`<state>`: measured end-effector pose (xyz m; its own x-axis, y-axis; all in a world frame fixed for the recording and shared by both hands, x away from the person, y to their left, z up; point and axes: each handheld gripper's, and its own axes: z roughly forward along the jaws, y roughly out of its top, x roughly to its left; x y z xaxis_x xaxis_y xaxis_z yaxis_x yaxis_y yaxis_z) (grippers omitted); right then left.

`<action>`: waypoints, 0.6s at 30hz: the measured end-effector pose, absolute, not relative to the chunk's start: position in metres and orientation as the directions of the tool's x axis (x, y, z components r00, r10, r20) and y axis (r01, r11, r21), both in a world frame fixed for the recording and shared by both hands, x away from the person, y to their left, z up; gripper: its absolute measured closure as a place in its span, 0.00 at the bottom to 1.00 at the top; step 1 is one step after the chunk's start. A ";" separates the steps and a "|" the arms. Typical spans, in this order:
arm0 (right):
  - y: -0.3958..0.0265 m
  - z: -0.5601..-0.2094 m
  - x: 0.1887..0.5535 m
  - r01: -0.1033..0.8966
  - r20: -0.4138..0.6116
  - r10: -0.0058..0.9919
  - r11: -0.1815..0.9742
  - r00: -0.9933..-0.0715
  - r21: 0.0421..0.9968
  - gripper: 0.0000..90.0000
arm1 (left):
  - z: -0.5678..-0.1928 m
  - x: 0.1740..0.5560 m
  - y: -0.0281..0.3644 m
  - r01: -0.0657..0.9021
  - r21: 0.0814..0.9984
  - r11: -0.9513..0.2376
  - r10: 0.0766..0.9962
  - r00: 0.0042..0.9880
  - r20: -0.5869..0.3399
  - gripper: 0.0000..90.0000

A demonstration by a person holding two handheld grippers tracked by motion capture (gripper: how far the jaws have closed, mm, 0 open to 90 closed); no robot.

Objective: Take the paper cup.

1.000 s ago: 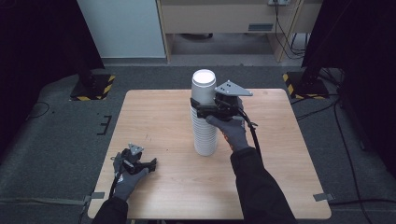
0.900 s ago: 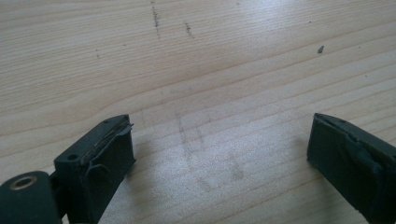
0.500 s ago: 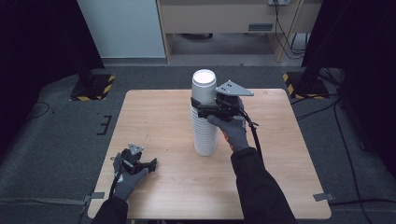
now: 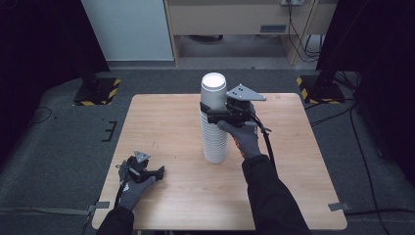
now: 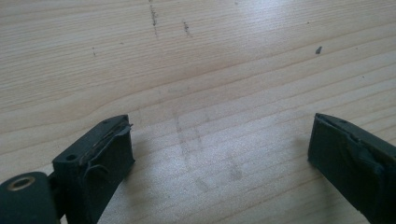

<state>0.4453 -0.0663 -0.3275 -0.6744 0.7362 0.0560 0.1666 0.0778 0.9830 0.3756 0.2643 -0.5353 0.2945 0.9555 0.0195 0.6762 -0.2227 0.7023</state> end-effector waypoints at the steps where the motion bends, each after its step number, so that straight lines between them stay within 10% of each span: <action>1: -0.067 -0.327 0.445 0.161 0.060 0.736 0.067 -0.675 0.985 0.14 | -0.535 0.376 0.264 0.676 0.702 -0.223 0.955 0.294 0.020 0.06; 18: -0.070 -0.308 0.445 0.129 0.099 0.723 -0.014 -0.684 0.992 0.15 | -0.536 0.376 0.265 0.677 0.704 -0.215 0.956 0.292 0.011 0.05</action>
